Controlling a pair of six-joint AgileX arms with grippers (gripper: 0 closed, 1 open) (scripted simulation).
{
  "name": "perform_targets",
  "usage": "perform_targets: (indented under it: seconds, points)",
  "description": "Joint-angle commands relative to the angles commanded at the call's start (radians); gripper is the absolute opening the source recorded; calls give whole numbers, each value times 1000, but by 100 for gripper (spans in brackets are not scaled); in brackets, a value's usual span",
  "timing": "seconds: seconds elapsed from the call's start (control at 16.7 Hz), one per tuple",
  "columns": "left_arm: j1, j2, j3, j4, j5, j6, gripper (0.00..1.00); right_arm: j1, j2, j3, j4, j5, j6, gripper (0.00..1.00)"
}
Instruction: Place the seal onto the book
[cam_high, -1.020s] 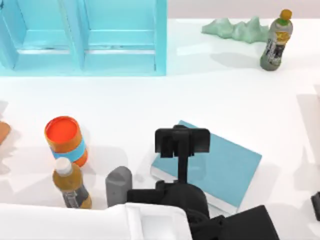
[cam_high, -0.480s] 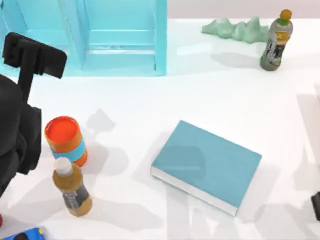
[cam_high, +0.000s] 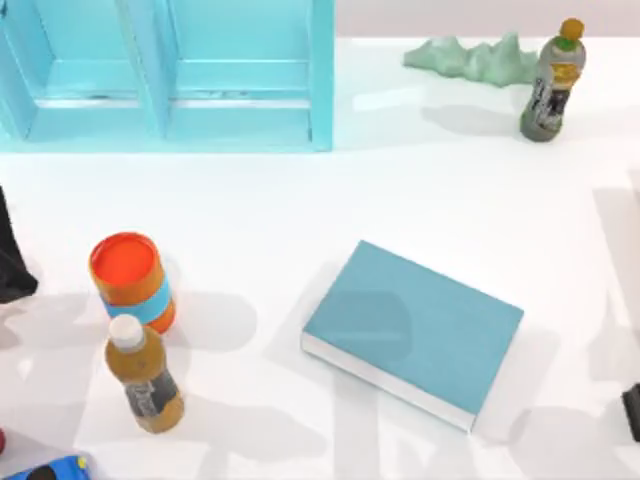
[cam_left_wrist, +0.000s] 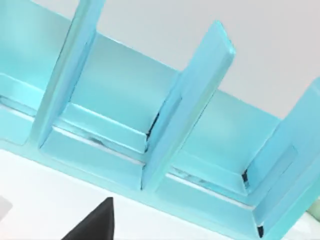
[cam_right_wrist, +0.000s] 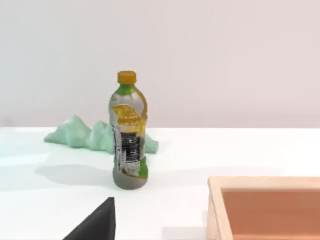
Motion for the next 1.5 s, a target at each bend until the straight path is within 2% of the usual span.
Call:
perform_targets:
  seconds: [0.24,0.48,1.02,1.26,1.5]
  points:
    - [175,-165,-186,92,150,313,100,0,0,0,0,0,0,100]
    - [267,-244,-295,145,232,462,100,0,0,0,0,0,0,100]
    - [275,-251,-306,150,240,475,100,-9,31,28,-25,0,-8,100]
    - [275,-251,-306,150,240,475,100,-56,219,202,-167,0,-54,100]
    - [275,-251,-306,150,240,475,100,-130,569,493,-387,0,-125,100]
